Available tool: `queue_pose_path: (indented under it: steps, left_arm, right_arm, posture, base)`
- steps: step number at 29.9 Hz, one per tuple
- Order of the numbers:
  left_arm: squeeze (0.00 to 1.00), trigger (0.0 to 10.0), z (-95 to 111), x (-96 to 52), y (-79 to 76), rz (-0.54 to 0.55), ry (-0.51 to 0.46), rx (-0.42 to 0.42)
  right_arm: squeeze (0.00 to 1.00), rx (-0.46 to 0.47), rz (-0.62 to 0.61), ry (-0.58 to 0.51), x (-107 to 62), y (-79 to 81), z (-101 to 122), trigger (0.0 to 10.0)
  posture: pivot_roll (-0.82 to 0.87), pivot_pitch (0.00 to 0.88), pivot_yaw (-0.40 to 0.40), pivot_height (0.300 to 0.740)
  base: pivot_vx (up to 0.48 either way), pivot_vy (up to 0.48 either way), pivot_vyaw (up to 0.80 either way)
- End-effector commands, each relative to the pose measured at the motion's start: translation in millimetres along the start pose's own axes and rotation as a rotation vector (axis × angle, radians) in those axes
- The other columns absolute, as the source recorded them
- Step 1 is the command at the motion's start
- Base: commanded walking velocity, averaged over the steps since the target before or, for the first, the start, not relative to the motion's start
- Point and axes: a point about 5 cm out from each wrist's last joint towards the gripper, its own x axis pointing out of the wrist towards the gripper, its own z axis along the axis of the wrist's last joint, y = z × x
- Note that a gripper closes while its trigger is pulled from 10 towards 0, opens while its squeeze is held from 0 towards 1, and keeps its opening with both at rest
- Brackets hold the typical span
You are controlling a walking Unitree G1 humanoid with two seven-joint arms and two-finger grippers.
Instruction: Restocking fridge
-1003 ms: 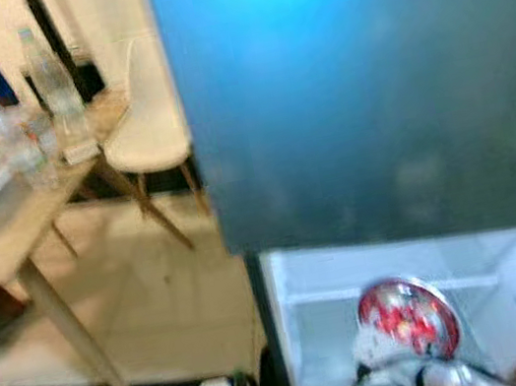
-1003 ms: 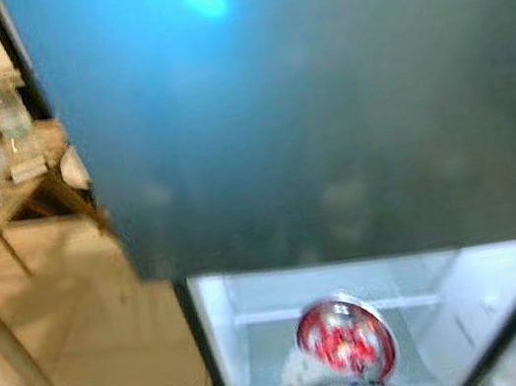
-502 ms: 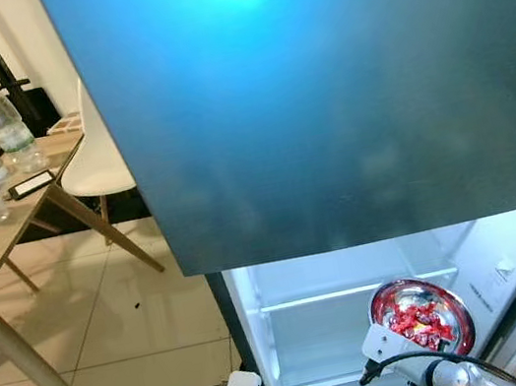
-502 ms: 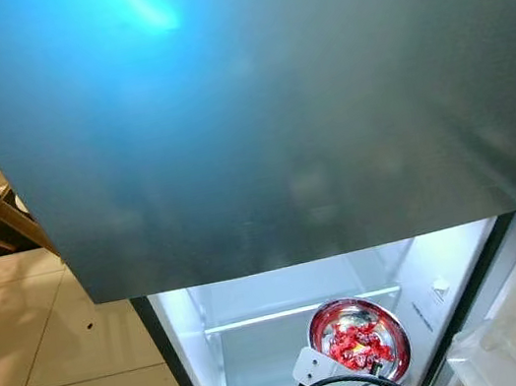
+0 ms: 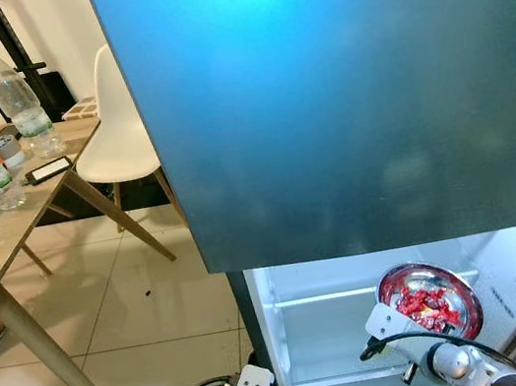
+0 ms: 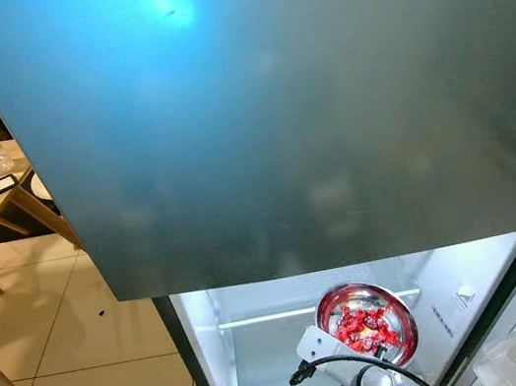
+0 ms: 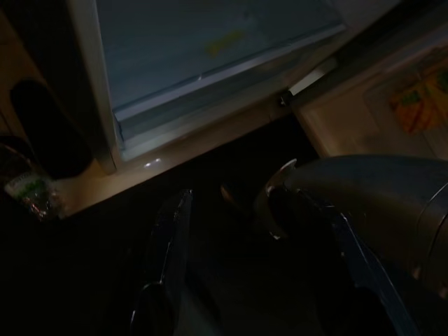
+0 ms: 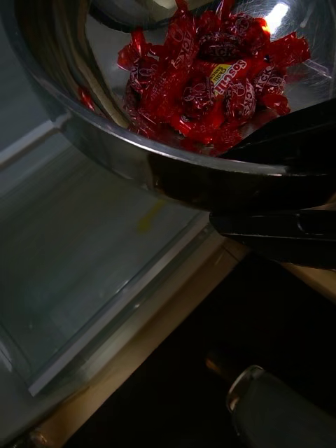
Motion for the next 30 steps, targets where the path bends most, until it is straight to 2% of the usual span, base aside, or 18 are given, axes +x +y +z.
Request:
queue_pose_path:
  steps: [1, 17, 24, 30]
  left_arm:
    - [0.0, 10.0, 0.7, -0.2, 0.1, -0.005, 0.001, 0.024]
    - [0.0, 10.0, 0.3, 1.2, -2.7, -0.009, 0.003, 0.056]
    - [0.0, 10.0, 0.6, 0.2, 0.4, 0.039, 0.004, 0.095]
    - [0.0, 10.0, 12.5, 0.4, 7.5, 0.112, -0.027, 0.167]
  right_arm:
    - [0.0, 0.008, -0.028, -0.008, 0.3, -7.7, 3.6, 10.0]
    - [0.0, -0.005, -0.012, 0.015, 0.1, -11.7, 2.2, 10.0]
    - [0.0, -0.019, 0.002, 0.033, -1.5, -9.9, -5.0, 10.0]
    - [0.0, -0.039, 0.003, 0.044, -1.6, -9.5, -6.3, 10.0]
  posture:
    - [-0.02, 0.007, 0.006, 0.68]
    - [-0.02, 0.011, 0.008, 0.62]
    - [-0.02, 0.012, 0.009, 0.585]
    - [-0.02, 0.017, 0.009, 0.555]
  base:
    - [0.0, 0.0, 0.0]
    - [0.0, 0.0, 0.0]
    - [0.0, 0.0, 0.0]
    - [0.0, 0.0, 0.0]
